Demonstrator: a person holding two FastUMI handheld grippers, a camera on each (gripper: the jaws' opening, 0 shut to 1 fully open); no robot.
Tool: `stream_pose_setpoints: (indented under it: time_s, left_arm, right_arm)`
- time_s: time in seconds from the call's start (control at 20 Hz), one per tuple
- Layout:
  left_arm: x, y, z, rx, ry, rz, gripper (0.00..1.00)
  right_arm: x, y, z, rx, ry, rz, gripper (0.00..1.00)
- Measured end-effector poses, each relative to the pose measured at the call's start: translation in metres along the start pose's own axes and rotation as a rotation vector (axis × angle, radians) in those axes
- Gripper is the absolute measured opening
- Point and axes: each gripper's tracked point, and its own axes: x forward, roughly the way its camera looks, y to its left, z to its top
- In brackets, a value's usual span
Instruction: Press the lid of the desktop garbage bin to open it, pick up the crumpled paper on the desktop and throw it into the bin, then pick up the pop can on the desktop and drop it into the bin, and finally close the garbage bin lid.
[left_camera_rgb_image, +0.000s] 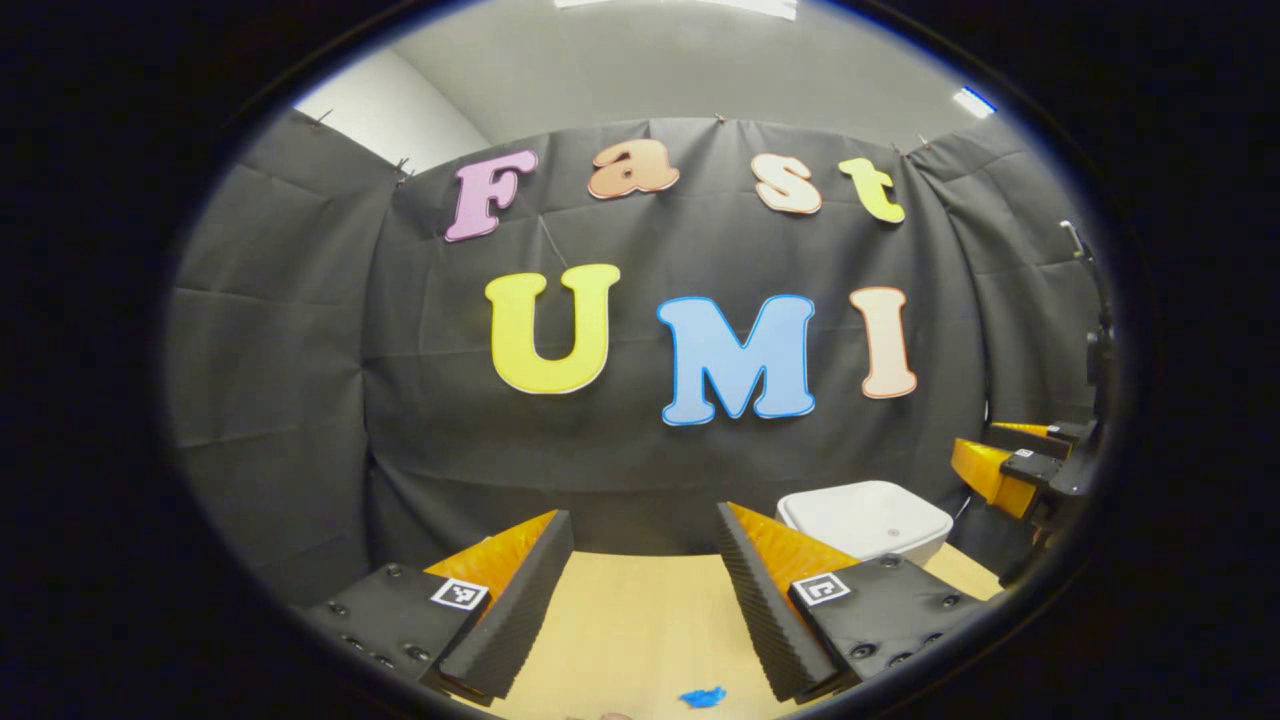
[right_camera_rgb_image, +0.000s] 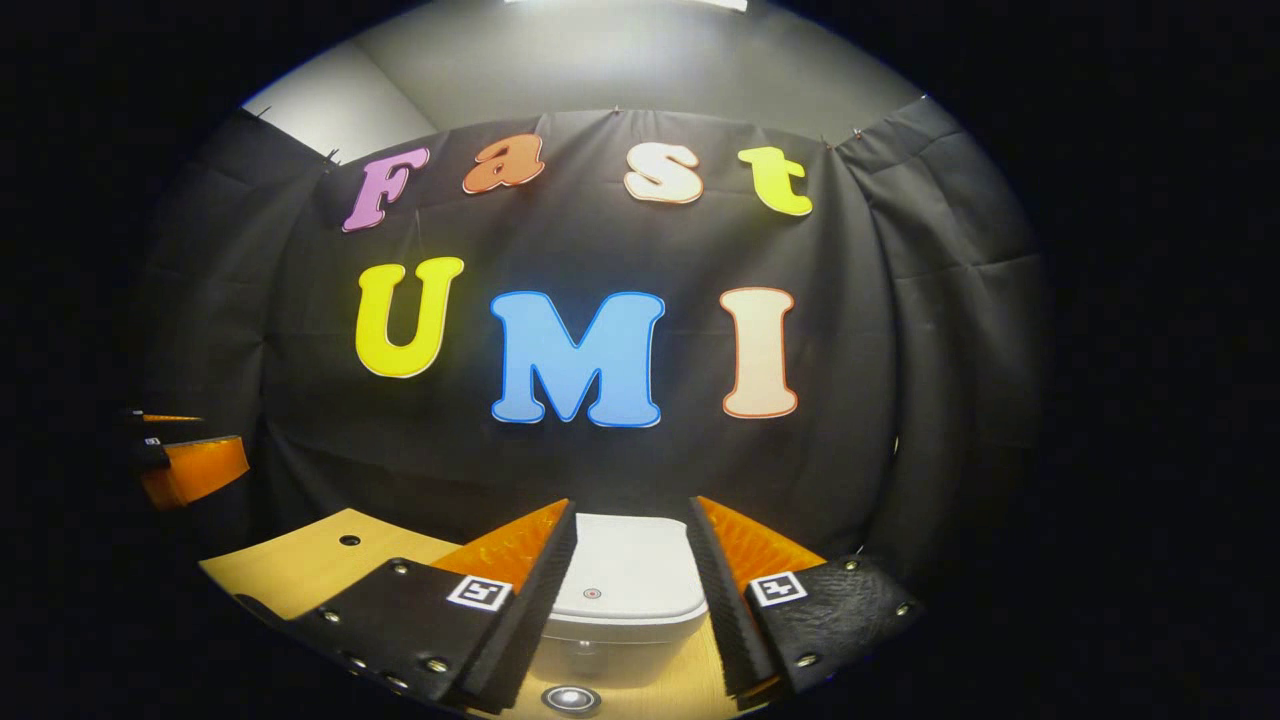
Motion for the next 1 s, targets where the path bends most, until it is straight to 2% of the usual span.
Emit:
stream_pose_setpoints:
  time_s: [0.1,0.15,0.2,0.25,0.3,0.35,0.45,0.75,1.0]
  left_arm:
    - [0.0,-0.001,-0.001,0.001,0.001,-0.004,0.95]
    - [0.0,-0.003,-0.002,0.0,0.001,-0.006,0.95]
    - [0.001,-0.002,-0.002,-0.001,0.002,-0.008,0.95]
    - [0.001,-0.003,-0.002,-0.002,0.003,-0.009,0.95]
    - [0.001,-0.004,-0.002,-0.003,0.003,-0.009,0.94]
    - [0.001,-0.004,-0.004,-0.005,0.004,-0.01,0.94]
    - [0.002,-0.003,-0.002,-0.005,0.005,-0.01,0.94]
    - [0.005,-0.002,-0.004,-0.007,0.005,-0.008,0.94]
    - [0.007,-0.002,-0.006,-0.006,0.01,-0.006,0.95]
  right_arm:
    - [0.002,0.003,-0.004,0.0,0.013,0.014,0.57]
    - [0.002,0.003,-0.005,-0.003,0.017,0.013,0.54]
    - [0.003,0.004,-0.006,-0.004,0.018,0.015,0.4]
    - [0.003,0.005,-0.006,-0.005,0.019,0.023,0.35]
    - [0.002,0.008,-0.009,-0.005,0.023,0.033,0.33]
    - [0.004,0.003,-0.009,-0.015,0.029,0.009,0.33]
    - [0.006,0.001,-0.011,0.001,0.026,0.013,0.01]
    - [0.013,0.006,-0.022,0.012,0.056,0.032,0.0]
    - [0.029,0.009,-0.048,0.032,0.146,0.05,0.0]
